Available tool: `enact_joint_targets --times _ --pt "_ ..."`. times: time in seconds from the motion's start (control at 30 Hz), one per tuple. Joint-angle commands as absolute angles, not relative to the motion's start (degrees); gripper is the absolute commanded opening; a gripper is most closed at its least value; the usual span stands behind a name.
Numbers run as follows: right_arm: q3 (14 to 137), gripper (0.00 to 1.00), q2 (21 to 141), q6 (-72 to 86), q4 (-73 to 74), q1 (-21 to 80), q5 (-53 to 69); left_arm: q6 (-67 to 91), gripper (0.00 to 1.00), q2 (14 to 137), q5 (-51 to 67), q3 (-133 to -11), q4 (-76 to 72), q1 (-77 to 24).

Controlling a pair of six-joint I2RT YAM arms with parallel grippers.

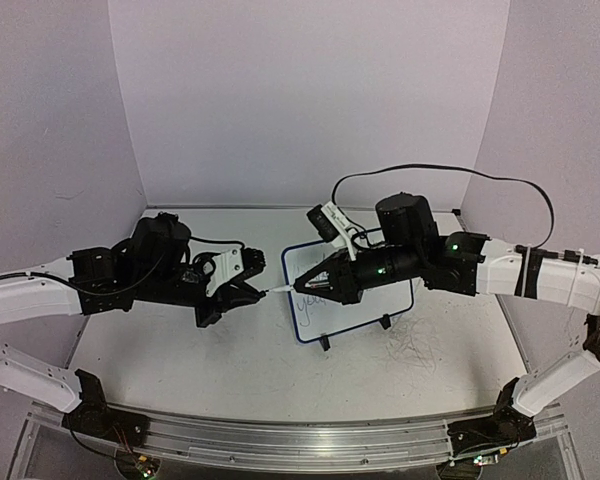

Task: Write a sentence on the whiteboard
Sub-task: Insert the whiteboard marker without the cap into the pen cap.

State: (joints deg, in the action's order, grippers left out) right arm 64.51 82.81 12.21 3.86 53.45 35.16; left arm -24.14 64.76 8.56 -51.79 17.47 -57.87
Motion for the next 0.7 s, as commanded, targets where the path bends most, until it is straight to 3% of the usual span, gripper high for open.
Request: enact_joint_targets --times 0.0,0.67 --pt "67.21 0.0 83.03 11.51 2.55 53.88 34.55 -24.87 0.0 65.16 9.3 -51.77 15.57 -58.22" --pt "67.7 0.0 87.1 10.57 2.71 54.48 37.62 -25.92 0.0 64.66 9.84 -52.58 15.56 -58.37"
